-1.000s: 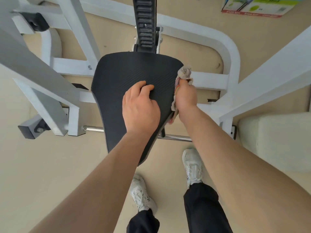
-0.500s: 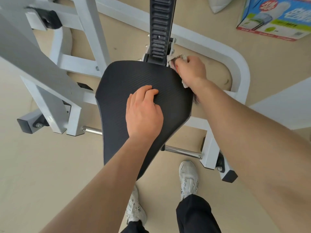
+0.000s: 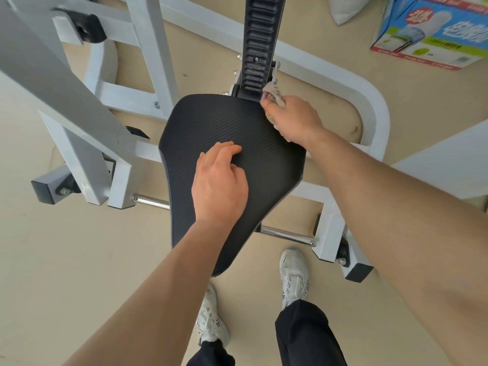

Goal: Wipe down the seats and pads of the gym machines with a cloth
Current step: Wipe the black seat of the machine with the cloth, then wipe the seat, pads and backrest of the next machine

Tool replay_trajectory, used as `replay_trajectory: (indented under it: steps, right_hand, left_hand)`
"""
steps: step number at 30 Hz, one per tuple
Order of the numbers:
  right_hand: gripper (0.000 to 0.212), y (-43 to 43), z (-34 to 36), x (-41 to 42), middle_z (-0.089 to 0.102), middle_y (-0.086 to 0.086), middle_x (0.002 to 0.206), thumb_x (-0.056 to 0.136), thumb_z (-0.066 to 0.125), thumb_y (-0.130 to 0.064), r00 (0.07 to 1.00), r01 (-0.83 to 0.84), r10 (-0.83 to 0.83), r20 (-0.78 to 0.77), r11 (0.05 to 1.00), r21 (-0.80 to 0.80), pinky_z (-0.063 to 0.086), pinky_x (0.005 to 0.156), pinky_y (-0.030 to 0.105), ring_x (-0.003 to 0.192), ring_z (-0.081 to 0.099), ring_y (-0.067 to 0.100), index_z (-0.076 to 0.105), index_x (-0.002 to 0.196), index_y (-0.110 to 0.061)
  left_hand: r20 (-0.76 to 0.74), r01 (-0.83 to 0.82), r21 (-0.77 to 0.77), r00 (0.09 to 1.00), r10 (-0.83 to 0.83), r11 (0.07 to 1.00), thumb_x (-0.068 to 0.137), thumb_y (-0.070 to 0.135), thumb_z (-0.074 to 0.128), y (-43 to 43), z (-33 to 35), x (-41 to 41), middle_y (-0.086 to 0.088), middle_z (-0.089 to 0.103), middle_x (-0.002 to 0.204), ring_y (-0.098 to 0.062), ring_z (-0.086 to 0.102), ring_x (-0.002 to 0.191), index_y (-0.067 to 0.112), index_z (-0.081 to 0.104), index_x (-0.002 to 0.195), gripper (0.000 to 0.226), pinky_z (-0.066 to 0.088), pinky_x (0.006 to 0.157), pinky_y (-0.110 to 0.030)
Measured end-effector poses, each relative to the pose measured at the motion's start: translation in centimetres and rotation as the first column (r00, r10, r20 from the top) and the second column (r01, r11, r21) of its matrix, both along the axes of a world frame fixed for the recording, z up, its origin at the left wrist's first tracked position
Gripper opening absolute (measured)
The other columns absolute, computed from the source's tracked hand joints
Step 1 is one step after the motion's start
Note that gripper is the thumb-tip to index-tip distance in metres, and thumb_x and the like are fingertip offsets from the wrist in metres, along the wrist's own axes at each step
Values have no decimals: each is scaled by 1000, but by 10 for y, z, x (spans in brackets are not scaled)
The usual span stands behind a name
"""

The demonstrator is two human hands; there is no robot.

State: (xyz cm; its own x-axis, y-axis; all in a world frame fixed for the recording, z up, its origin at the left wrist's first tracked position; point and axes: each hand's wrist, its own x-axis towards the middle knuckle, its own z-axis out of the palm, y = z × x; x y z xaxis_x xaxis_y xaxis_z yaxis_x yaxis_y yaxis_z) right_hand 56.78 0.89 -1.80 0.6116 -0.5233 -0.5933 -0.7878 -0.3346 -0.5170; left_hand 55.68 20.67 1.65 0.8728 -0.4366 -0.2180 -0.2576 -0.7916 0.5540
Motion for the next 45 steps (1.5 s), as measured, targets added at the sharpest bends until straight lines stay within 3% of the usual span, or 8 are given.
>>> replay_trajectory:
  steps: [6,12,16,23,32,36,38,45]
  right_hand:
    - [34,36,-10,-72,61,0,115,102,43,-40,873,435,-471,123,868,239,39,89,30,113,58,24,57,125,-19]
    - [67,157,18,-124,20,-3,164,101,46,-38,944,75,-28,329,988,-133,14,125,50,155,7,28,20,159,-17]
    - [62,180,36,-118,30,-5,164,100,39,-50,790,-491,580,199,793,-361,14,124,48,154,17,24,32,156,-24]
    - [72,98,13,-33,2,-1,170,100,25,-59,891,-453,437,-123,846,-281,-4,125,46,156,-6,25,7,161,-26]
    - [67,197,80,-134,10,-7,169,101,23,-53,654,-731,754,69,652,-201,6,126,46,156,2,22,8,161,-28]
    - [48,195,129,-147,46,-1,153,103,41,-44,770,-635,620,152,767,92,26,114,39,142,38,22,43,149,-30]
    - [27,191,154,-156,64,5,112,100,47,-42,881,-470,462,102,829,304,46,90,40,104,60,29,66,109,-26]
    - [19,179,239,-214,66,-3,76,88,57,-14,958,-287,264,114,858,427,49,71,37,76,62,17,64,76,-26]
  left_hand:
    - [27,-62,42,998,60,997,88,0,43,29,12,-1,3,58,138,-20,45,134,16,64,124,44,20,122,-39]
    - [30,-25,87,999,23,996,84,1,42,72,21,-6,0,56,140,-19,43,135,13,63,124,47,28,116,-41]
    - [47,-50,95,998,46,994,83,0,45,96,32,-11,1,57,138,-15,43,117,14,63,123,46,34,103,-33]
    - [9,-52,165,999,51,985,85,5,47,112,43,-19,6,51,143,-23,49,123,16,60,128,46,38,106,-37]
    - [-169,94,271,984,-48,958,85,20,42,120,76,-45,5,55,128,-29,48,119,21,58,115,34,45,95,-47]
    - [-312,170,416,949,-35,893,93,25,48,132,109,-63,3,54,135,-31,47,124,22,58,122,31,42,98,-45]
    - [-420,166,406,907,22,899,94,30,51,133,131,-76,0,60,133,-30,54,122,24,59,127,34,44,97,-41]
    - [-560,-59,179,814,151,982,94,33,58,147,209,-154,4,65,106,-17,60,95,21,56,130,38,41,67,-21]
